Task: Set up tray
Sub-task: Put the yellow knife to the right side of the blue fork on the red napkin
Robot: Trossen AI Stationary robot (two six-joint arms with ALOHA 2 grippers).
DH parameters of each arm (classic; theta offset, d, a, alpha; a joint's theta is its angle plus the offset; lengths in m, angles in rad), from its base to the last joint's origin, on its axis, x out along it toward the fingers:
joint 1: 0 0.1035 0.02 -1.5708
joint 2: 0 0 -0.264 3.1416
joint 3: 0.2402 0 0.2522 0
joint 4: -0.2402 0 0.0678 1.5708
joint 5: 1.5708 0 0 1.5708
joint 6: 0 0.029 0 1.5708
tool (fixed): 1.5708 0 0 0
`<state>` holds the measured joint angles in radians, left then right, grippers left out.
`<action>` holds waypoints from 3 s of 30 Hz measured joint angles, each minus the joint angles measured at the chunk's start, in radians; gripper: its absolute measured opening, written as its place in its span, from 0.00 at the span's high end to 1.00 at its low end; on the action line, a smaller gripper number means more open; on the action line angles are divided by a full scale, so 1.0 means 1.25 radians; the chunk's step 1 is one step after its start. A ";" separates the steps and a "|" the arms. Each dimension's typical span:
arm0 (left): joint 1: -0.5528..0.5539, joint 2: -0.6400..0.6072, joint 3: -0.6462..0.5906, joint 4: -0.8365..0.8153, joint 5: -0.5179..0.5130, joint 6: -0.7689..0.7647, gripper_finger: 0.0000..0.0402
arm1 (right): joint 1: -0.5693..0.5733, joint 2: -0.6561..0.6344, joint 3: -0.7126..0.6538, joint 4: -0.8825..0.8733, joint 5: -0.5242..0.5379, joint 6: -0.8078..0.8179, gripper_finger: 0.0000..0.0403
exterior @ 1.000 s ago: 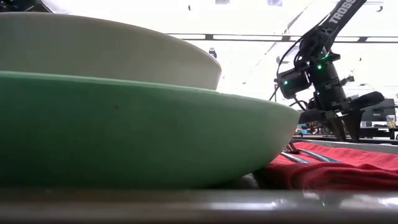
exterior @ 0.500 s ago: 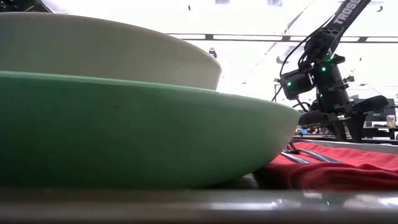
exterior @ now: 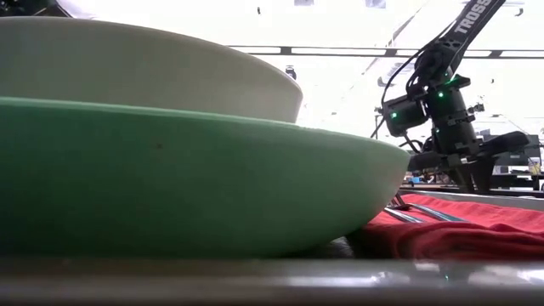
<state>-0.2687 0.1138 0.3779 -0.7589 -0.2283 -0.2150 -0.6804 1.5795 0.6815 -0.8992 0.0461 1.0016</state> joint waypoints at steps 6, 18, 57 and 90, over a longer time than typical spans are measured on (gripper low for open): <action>0.000 0.000 0.000 0.000 0.000 0.000 0.82 | 0.000 0.000 0.000 0.011 -0.013 -0.012 0.95; 0.000 0.000 0.000 0.000 -0.002 0.000 0.82 | 0.000 0.004 0.042 -0.029 -0.009 -0.010 0.94; 0.000 0.000 0.000 -0.002 -0.002 0.000 0.82 | 0.189 0.002 0.103 -0.101 -0.137 0.099 0.93; 0.000 0.000 0.000 -0.003 -0.001 0.021 0.82 | 0.410 -0.024 0.384 -0.311 -0.109 0.314 0.94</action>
<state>-0.2687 0.1139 0.3779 -0.7624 -0.2298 -0.1883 -0.1679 1.5494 1.1619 -1.2876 -0.0902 1.3939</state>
